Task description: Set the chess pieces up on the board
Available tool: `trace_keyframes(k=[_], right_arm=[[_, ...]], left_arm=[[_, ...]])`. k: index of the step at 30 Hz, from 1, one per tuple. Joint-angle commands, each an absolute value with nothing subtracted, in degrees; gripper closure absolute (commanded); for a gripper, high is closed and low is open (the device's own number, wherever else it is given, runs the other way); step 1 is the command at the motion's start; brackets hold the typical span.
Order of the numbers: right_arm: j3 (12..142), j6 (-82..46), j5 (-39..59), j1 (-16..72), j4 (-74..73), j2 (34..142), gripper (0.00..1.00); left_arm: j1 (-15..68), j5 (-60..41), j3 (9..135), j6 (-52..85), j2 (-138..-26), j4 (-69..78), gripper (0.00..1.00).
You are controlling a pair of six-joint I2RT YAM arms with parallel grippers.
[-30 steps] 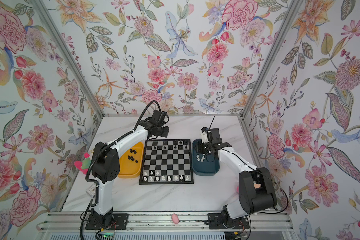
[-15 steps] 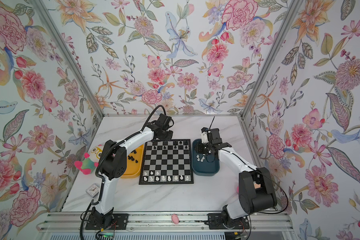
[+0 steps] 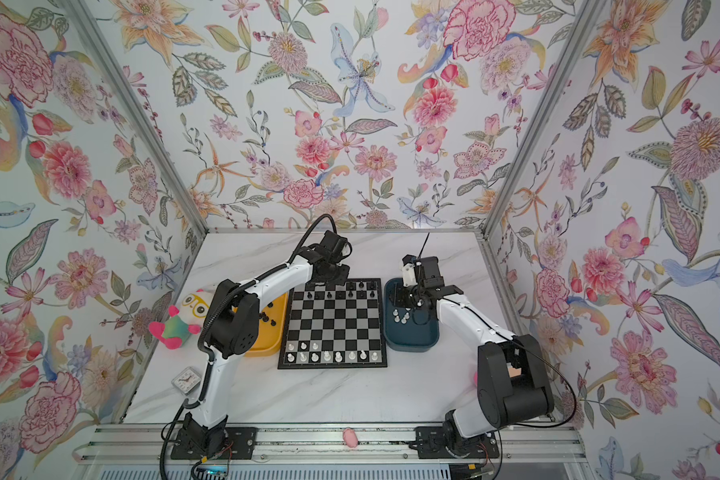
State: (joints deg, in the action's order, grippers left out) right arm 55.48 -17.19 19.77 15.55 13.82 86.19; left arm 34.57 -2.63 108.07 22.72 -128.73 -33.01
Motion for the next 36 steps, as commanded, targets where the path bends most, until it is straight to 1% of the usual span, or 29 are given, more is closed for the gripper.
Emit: trace_keyframes(k=[1,36], right_arm=[[54.8,-17.76,20.22,15.17,13.06,86.22,0.77],[54.52,-17.95,20.65,15.2,12.36,87.25,0.77]], left_arm=[[35.31,-2.55,109.91,21.7,-130.08,-34.45,0.91],[35.68,-2.89,111.27,21.61,-132.86,-36.12,0.91]])
